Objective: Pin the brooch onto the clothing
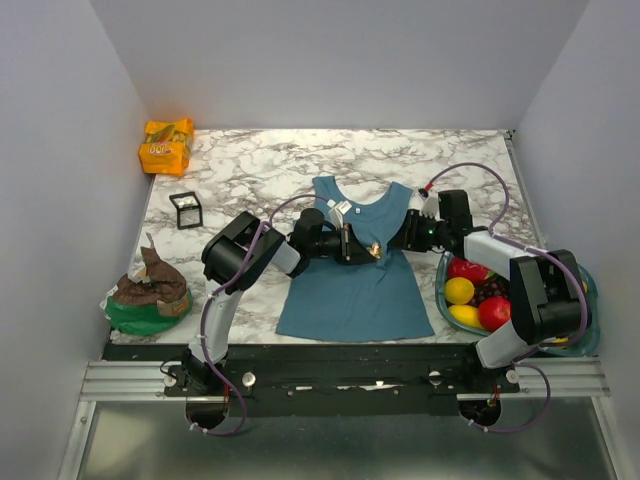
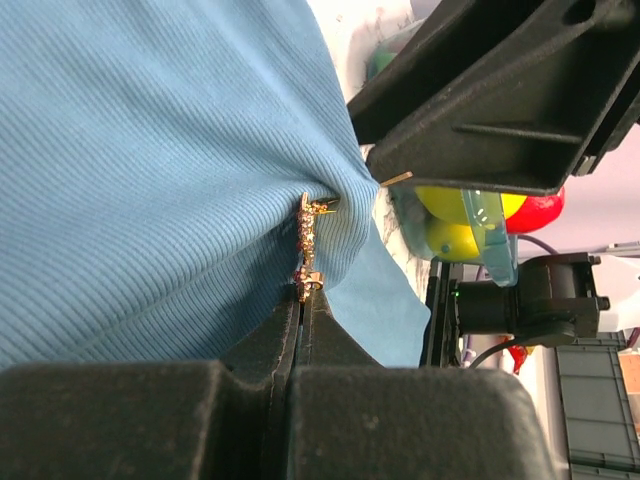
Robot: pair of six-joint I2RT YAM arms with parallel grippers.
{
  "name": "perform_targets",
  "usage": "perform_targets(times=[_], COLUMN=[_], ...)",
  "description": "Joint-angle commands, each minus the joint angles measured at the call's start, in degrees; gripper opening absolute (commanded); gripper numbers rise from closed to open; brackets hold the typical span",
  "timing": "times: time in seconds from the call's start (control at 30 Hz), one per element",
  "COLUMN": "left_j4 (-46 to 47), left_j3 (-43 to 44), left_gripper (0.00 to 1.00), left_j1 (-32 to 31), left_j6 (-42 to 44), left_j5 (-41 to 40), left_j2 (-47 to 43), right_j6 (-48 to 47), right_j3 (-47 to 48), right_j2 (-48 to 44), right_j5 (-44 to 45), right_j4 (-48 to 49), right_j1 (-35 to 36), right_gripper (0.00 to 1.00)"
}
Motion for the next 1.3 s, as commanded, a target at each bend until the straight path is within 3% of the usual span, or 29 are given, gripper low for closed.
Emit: perform_targets(times=[0.0,0.63,1.27], left_j4=[0.43,0.25,-1.68], left_j3=[1.31,1.75,2.8], left_gripper=[0.0,0.0,0.0], left_j1=[-0.31,-0.4,-0.84], left_j6=[1.04,0.86,2.53], left_j5=[-0.42,-0.94,0.37], left_j2=[-2.56,-2.65,-2.12], right_j6=[1.03,4.37,3.41], right_j3=[-1.14,-4.48,-2.02], right_j2=[0.51,1.21,4.02], right_j5=[-4.12,-7.38,-9.66], right_j4=[3.45,9.25,11.19], right_j1=[0.07,0.24,0.42], right_gripper=[0.4,0.38,0.38])
